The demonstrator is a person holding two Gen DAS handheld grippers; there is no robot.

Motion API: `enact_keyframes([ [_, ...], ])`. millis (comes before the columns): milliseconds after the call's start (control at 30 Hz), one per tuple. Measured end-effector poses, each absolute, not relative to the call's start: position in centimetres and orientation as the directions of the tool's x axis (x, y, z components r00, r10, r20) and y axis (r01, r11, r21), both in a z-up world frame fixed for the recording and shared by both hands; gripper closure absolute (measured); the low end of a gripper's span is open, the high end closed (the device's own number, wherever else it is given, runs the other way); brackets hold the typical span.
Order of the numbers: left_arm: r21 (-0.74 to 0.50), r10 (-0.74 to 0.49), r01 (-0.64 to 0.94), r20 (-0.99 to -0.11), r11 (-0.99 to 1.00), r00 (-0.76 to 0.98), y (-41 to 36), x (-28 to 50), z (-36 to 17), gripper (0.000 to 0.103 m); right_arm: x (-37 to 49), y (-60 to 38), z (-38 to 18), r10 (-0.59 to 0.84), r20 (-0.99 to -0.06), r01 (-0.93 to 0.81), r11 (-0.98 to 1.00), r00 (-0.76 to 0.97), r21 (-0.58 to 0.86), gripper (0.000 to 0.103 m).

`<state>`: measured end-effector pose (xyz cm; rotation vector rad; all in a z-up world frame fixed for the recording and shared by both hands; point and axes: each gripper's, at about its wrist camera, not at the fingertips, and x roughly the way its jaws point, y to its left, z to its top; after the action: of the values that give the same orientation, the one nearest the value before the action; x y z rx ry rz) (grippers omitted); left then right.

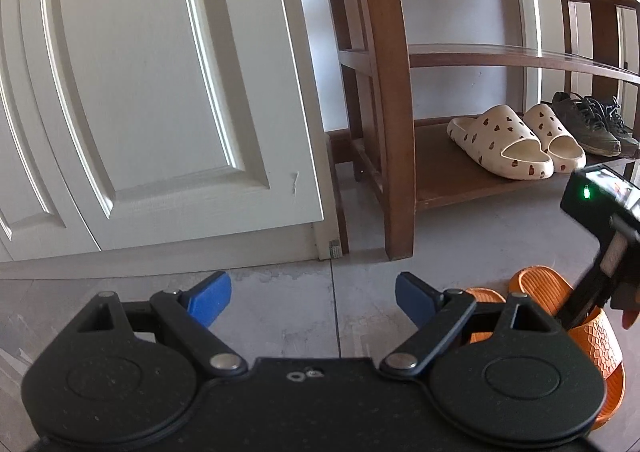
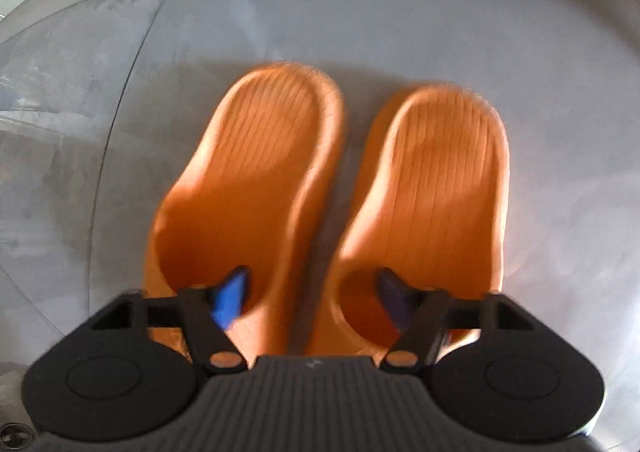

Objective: Organize scattered shoes
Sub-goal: 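Raise the orange slides with the right gripper to the middle shelf board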

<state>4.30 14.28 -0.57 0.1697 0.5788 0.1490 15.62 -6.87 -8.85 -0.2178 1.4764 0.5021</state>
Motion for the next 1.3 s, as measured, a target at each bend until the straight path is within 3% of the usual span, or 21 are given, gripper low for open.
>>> enact_keyframes([
  [33, 0.200, 0.188, -0.093, -0.531, 0.975, 0.826, 14.3, 4.3, -0.6, 0.013, 15.0, -6.8, -8.6, 0.188, -0.982, -0.488, 0.860, 0.033, 0.148, 0.073],
  [200, 0.197, 0.171, -0.076, -0.528, 0.977, 0.832, 13.9, 4.3, -0.3, 0.013, 12.6, -9.2, -7.9, 0.272, -0.960, -0.532, 0.824, 0.074, 0.192, 0.076],
  [367, 0.234, 0.133, -0.006, -0.532, 0.972, 0.836, 12.4, 4.8, 0.1, 0.013, 12.0, -15.2, -7.5, 0.448, -0.882, -0.312, 0.867, 0.146, 0.389, 0.080],
  [700, 0.347, 0.042, 0.154, -0.496, 0.925, 0.867, 6.9, 6.8, 2.6, 0.013, 9.3, -26.6, -6.9, 0.603, -0.693, -0.047, 0.767, 0.396, 0.640, 0.080],
  [1000, 0.390, 0.010, 0.200, -0.475, 0.899, 0.880, 3.6, 7.3, 3.5, 0.013, 7.7, -32.3, -7.9, 0.631, -0.510, 0.062, 0.592, 0.585, 0.803, 0.081],
  [1300, 0.398, -0.038, 0.218, -0.411, 0.891, 0.911, 0.9, 8.2, 6.1, 0.013, 9.7, -37.7, 2.9, 0.528, -0.347, -0.055, 0.604, 0.775, 0.795, 0.081],
])
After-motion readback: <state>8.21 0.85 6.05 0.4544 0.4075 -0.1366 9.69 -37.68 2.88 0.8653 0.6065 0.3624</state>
